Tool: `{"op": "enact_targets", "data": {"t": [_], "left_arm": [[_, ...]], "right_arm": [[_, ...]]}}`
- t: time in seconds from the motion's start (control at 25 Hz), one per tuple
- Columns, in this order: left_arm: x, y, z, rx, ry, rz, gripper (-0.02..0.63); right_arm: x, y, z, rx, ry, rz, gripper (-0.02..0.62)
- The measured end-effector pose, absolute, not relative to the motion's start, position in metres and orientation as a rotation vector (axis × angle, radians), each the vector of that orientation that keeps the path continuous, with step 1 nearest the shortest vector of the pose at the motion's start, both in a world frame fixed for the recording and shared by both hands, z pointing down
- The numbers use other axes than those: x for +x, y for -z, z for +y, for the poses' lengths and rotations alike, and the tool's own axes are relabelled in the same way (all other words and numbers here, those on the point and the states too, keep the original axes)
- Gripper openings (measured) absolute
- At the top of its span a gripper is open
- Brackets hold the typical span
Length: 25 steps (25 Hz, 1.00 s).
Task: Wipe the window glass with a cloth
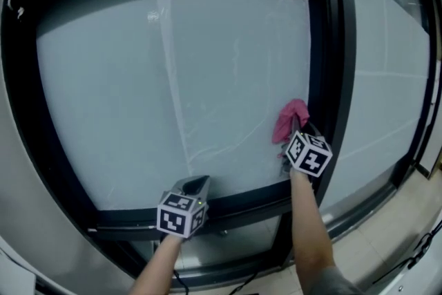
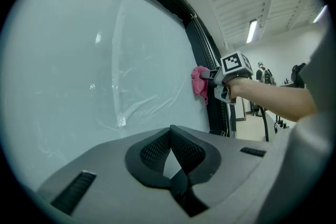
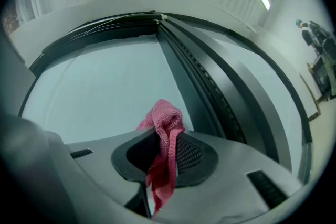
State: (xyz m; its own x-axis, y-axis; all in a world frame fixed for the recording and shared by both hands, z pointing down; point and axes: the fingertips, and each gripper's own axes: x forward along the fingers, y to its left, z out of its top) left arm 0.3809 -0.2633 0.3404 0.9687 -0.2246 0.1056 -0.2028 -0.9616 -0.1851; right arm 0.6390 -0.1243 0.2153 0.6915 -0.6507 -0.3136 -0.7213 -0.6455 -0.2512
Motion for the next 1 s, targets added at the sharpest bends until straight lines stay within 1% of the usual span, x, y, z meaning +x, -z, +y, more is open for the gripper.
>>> {"op": "enact_targets", "data": {"t": [0.36, 0.48, 0.64, 0.84, 1.0], "left_arm": [[0.386, -0.325, -0.265, -2.908, 0.179, 0.342, 0.007], [0.377, -0.310, -0.275, -2.884, 0.151, 0.365, 0.008], [0.358, -0.292, -0.290, -2.865, 0.107, 0.410, 0.008], [0.339, -0.289, -0.308, -2.910, 0.075, 0.438, 0.008], [0.318, -0.287, -0.324, -2.922, 0.058, 0.489, 0.008]], "right_arm": [[0.664, -0.270, -0.105, -2.533, -0.143, 0.953, 0.064], [0.665, -0.271, -0.105, -2.505, -0.117, 0.949, 0.063], [0.659, -0.233, -0.107, -2.490, -0.184, 0.974, 0.061], [0.649, -0.168, -0.108, -2.477, -0.292, 1.035, 0.061], [0.624, -0.126, -0.126, -2.482, -0.369, 1.111, 0.060]]}}
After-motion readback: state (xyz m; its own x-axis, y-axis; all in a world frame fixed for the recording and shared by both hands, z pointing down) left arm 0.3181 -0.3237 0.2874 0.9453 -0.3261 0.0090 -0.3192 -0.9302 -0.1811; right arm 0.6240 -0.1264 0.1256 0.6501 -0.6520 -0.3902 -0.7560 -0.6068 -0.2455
